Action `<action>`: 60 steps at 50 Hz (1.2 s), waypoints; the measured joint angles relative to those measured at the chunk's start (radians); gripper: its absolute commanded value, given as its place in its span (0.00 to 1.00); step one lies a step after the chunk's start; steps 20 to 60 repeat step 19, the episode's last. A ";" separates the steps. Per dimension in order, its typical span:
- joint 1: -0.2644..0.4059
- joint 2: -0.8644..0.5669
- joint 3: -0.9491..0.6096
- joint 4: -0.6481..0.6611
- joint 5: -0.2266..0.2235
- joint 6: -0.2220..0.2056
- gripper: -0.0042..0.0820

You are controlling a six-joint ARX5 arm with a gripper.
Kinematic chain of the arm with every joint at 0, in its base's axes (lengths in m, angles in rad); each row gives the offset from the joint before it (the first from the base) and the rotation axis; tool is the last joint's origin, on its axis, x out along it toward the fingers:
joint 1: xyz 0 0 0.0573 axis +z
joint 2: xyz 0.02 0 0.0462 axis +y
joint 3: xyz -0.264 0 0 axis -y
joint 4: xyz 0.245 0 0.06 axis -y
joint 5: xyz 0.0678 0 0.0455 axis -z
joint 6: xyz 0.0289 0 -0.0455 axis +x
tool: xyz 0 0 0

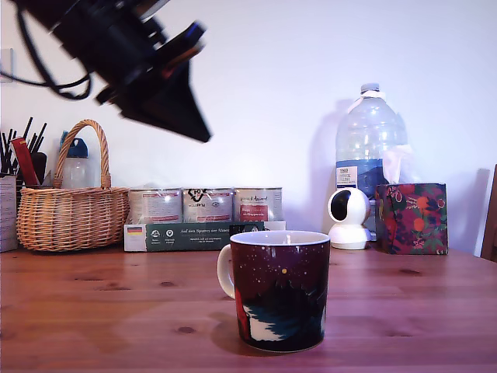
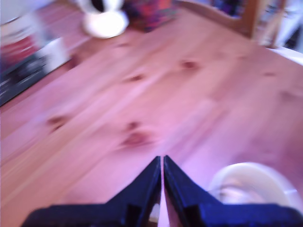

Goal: Pick up the coffee capsules from the table one by one and drop them inside the nearest coffee cup

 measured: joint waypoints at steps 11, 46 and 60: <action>0.107 -0.069 -0.060 0.012 0.000 0.000 0.03; 0.169 -0.132 -0.094 0.013 0.001 0.000 0.03; 0.169 -0.132 -0.094 0.013 0.001 0.000 0.03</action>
